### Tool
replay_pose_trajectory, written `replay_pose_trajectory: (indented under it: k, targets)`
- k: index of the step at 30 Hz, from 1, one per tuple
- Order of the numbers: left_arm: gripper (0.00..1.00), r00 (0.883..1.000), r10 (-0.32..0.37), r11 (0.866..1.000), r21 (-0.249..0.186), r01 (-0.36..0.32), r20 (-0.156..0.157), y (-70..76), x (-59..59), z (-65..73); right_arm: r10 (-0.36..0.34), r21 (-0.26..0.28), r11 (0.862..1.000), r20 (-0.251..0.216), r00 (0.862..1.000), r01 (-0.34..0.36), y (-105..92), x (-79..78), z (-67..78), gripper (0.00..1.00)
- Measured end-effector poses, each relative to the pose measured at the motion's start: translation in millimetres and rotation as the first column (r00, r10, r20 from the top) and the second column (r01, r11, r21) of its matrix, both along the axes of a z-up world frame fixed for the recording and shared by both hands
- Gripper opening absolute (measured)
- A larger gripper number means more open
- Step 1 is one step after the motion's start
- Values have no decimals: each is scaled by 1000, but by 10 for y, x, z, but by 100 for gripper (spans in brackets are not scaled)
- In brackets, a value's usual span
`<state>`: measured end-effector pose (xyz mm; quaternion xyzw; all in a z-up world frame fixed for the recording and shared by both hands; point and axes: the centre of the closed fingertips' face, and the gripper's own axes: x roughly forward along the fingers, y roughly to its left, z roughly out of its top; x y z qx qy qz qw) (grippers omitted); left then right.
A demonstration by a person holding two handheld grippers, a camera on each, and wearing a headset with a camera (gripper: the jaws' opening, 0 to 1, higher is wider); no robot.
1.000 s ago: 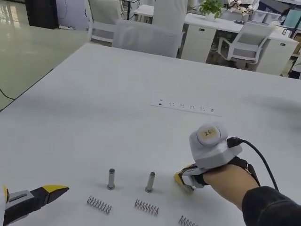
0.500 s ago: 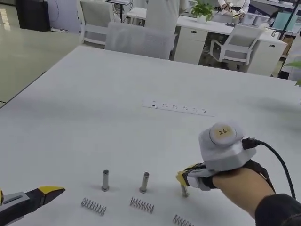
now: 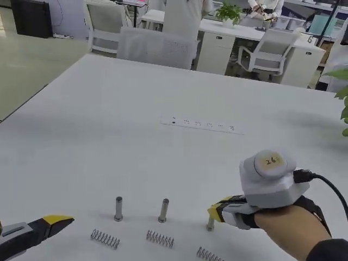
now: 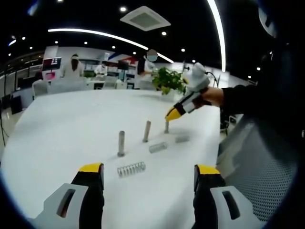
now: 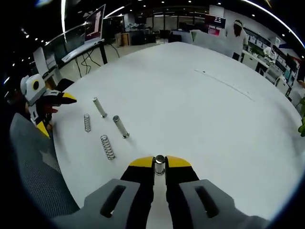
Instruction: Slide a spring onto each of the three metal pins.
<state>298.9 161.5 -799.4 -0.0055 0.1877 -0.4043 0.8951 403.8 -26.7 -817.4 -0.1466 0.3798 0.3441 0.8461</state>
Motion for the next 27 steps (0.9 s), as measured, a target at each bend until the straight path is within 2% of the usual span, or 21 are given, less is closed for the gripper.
replay_pose_trajectory:
  k: [16, 27]
  targets:
    - [73, 1000, -1, 1000, 3, 1, -1, -22, -10, 2, 26, 1, 1000, 25, 999, -26, -16, -31, -5, 5]
    - [73, 1000, 0, 1000, 4, 0, 0, -22, -12, 13, 43, -8, 999, 19, 999, -43, -15, -60, -56, 6]
